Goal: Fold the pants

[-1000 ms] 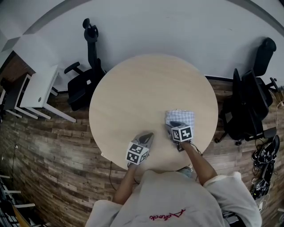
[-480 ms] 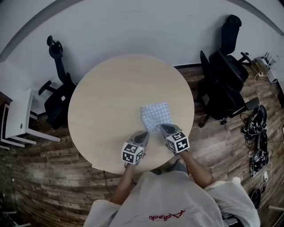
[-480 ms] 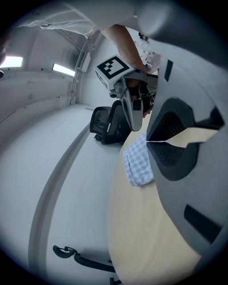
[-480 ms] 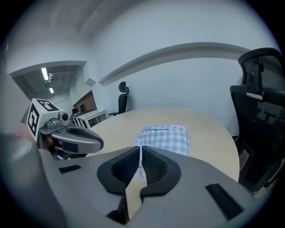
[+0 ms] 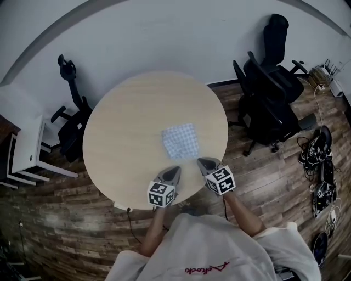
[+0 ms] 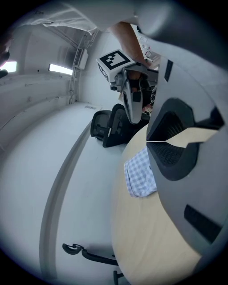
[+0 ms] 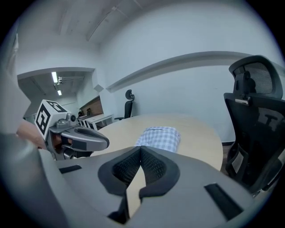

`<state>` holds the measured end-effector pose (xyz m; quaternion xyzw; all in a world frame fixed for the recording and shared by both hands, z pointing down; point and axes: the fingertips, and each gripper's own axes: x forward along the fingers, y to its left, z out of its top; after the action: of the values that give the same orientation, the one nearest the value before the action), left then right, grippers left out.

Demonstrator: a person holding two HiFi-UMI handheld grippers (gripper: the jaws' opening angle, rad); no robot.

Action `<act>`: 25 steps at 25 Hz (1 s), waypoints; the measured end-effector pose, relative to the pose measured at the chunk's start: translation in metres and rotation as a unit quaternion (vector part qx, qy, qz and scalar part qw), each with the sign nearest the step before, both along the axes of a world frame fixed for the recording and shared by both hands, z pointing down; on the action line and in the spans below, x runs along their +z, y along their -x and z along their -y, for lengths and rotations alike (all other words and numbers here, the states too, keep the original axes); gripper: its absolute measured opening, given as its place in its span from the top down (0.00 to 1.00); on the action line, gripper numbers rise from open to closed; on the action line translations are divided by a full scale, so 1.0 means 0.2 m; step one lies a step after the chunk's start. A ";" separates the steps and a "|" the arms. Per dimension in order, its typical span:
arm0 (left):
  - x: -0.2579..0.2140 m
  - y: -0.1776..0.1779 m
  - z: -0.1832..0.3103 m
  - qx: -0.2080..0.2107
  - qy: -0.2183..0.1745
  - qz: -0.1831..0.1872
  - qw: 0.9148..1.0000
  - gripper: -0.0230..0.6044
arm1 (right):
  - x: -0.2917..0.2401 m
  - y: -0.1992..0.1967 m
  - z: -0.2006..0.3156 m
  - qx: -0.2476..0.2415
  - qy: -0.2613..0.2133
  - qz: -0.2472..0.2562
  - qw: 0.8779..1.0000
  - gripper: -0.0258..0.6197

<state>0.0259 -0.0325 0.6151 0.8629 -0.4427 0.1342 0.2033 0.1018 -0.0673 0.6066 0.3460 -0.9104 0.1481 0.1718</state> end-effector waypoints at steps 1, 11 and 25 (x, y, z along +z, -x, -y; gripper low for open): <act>-0.01 -0.05 -0.04 0.000 -0.002 0.004 1.000 0.91 | -0.01 -0.04 -0.04 -0.006 -0.004 0.000 1.000 0.91; 0.03 -0.41 -0.58 -0.045 0.009 0.023 0.999 0.91 | 0.00 -0.39 -0.53 -0.051 0.003 0.024 0.998 0.91; -0.06 -0.59 -1.08 -0.077 -0.001 0.023 0.997 0.91 | -0.08 -0.54 -1.03 -0.079 -0.001 0.041 0.996 0.91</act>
<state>0.1447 0.1835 0.6021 0.8230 -0.5130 0.1376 0.2015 0.2093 0.1380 0.5905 0.2664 -0.9415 0.1469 0.1452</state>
